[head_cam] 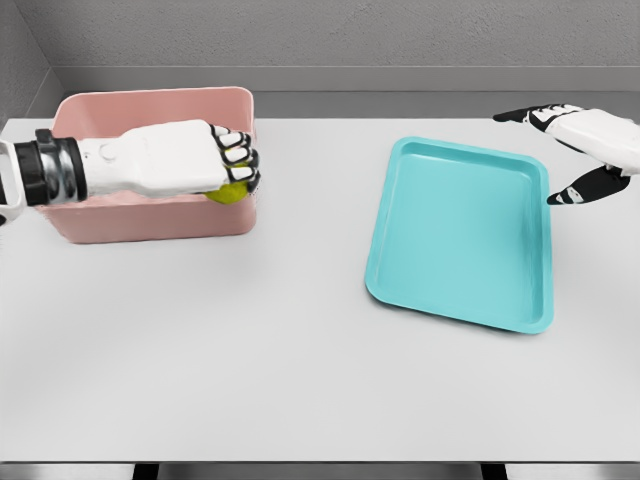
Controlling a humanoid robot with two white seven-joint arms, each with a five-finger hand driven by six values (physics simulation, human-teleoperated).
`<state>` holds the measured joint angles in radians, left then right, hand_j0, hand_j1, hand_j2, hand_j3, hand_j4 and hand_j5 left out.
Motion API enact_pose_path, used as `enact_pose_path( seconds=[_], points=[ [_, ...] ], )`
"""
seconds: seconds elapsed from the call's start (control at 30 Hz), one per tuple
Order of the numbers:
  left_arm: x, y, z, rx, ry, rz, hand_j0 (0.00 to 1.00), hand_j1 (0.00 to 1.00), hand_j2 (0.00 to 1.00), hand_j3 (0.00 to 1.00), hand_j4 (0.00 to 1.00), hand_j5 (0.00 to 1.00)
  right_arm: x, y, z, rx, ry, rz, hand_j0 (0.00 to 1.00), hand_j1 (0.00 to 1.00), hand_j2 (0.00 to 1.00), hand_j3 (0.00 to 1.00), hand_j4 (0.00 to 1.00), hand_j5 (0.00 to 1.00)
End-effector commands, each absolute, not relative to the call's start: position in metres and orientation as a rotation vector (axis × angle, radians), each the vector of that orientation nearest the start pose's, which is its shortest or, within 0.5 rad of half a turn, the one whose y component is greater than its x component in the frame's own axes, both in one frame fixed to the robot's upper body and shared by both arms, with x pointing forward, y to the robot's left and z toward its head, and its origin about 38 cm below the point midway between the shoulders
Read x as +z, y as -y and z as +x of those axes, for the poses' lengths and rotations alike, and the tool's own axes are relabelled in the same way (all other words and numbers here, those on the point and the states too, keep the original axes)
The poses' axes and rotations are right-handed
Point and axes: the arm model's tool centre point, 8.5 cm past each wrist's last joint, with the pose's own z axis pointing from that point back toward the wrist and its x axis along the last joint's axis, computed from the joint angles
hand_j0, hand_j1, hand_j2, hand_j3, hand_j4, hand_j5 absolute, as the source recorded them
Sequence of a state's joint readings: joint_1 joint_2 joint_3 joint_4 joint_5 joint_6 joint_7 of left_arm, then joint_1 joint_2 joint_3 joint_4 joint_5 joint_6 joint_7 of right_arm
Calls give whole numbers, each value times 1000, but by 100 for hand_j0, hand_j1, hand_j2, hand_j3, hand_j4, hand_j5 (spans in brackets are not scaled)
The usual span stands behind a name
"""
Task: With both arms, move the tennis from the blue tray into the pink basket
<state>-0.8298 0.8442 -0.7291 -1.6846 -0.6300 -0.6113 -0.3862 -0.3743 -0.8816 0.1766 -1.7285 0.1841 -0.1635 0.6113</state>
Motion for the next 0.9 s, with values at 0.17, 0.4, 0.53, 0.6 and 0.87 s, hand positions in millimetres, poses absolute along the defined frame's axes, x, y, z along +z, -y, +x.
enact_pose_path(
  seconds=[0.17, 0.4, 0.53, 0.6, 0.87],
  points=[
    [279, -290, 465, 2841, -1752, -1004, 7, 7, 7, 7, 7, 7, 285, 355, 404, 1570, 1446, -511, 100, 100, 100, 100, 100, 100],
    [237, -303, 500, 3011, -1648, -1096, 8, 8, 8, 8, 8, 8, 285, 355, 404, 1570, 1447, -512, 100, 100, 100, 100, 100, 100],
    [219, -311, 508, 3083, -1574, -1124, 10, 10, 10, 10, 10, 10, 286, 355, 404, 1569, 1450, -512, 100, 100, 100, 100, 100, 100],
    [219, -310, 508, 3078, -1590, -1120, 64, 64, 64, 64, 64, 64, 286, 355, 404, 1569, 1450, -512, 100, 100, 100, 100, 100, 100],
    [243, -319, 509, 2991, -1850, -1128, 100, 100, 100, 100, 100, 100, 286, 355, 405, 1568, 1448, -514, 100, 100, 100, 100, 100, 100]
  ],
)
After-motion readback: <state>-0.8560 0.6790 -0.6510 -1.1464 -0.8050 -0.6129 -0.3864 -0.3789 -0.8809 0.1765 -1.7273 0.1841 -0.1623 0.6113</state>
